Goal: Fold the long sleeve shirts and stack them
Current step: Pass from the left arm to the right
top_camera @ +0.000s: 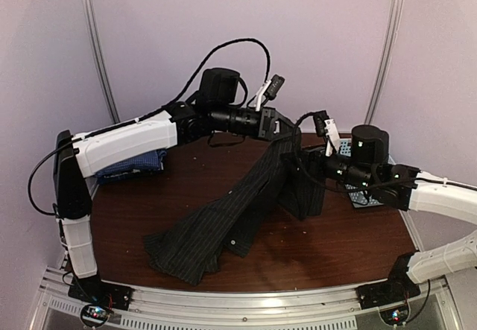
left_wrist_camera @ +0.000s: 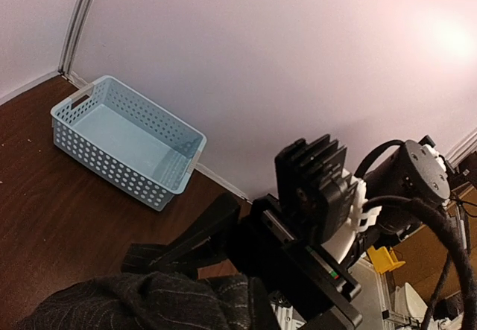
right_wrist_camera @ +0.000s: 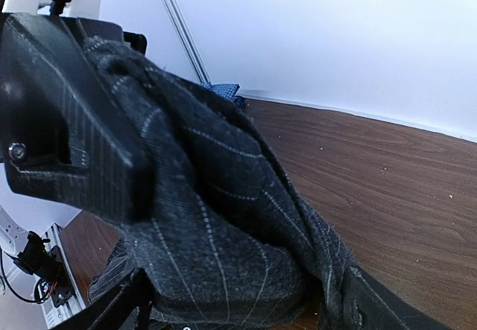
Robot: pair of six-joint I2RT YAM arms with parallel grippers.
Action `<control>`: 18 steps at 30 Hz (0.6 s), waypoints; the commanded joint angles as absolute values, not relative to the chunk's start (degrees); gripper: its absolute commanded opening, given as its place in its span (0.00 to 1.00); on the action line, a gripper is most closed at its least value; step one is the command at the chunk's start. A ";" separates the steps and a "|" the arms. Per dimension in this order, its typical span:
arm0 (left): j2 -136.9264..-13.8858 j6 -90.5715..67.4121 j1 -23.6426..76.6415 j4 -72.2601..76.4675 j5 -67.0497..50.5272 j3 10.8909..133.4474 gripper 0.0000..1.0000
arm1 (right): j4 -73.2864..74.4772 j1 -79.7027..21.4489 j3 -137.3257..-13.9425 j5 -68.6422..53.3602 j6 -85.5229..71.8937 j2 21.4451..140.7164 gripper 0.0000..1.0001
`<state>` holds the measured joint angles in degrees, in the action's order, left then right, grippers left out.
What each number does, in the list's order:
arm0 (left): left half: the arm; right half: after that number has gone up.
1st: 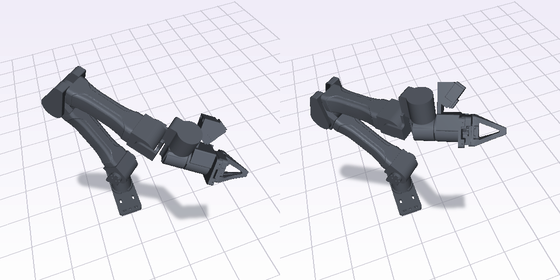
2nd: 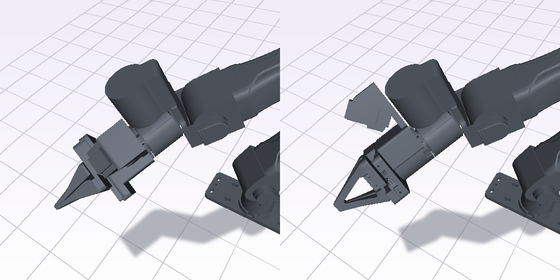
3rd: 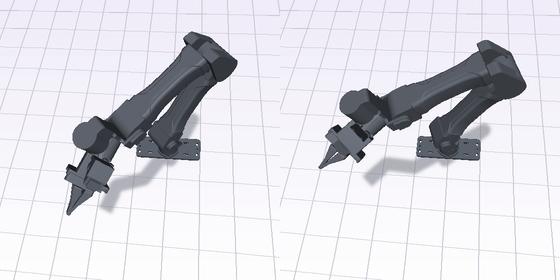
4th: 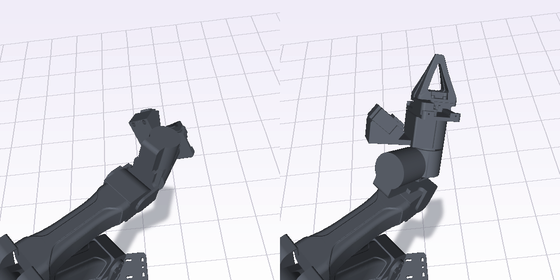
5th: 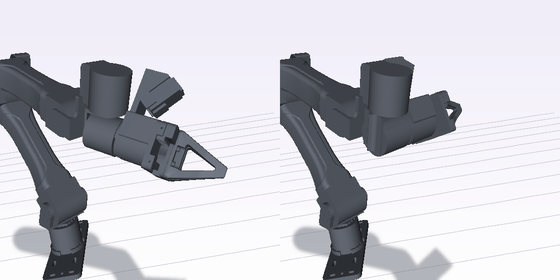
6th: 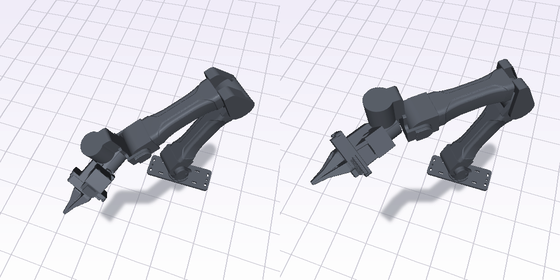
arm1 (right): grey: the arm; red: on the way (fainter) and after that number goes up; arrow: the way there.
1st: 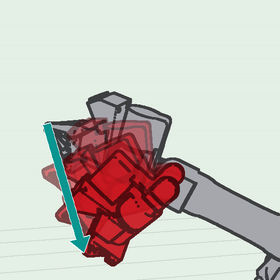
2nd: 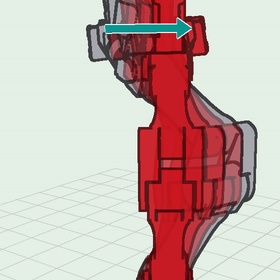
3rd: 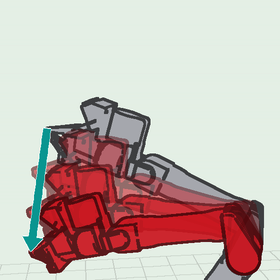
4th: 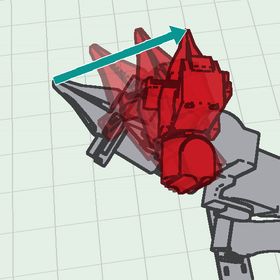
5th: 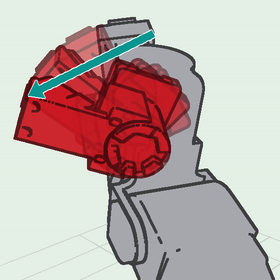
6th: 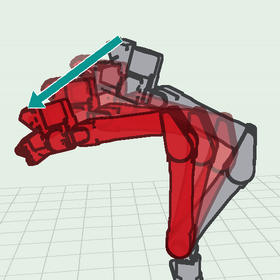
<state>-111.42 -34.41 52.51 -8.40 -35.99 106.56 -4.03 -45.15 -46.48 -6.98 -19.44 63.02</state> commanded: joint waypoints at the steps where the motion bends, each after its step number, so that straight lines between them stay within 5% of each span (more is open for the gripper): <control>1: -109.67 -35.60 52.02 -2.67 -38.72 107.49 0.00 | -5.47 -45.40 -46.75 -5.74 -18.53 64.48 0.83; 14: -109.65 -32.47 51.94 -3.81 -36.07 105.33 0.01 | -1.23 -45.29 -49.22 -3.88 -17.31 64.16 0.35; 18: -109.45 -29.88 51.77 -4.73 -33.66 104.42 0.08 | 3.82 -45.11 -50.47 2.69 -18.78 63.34 0.00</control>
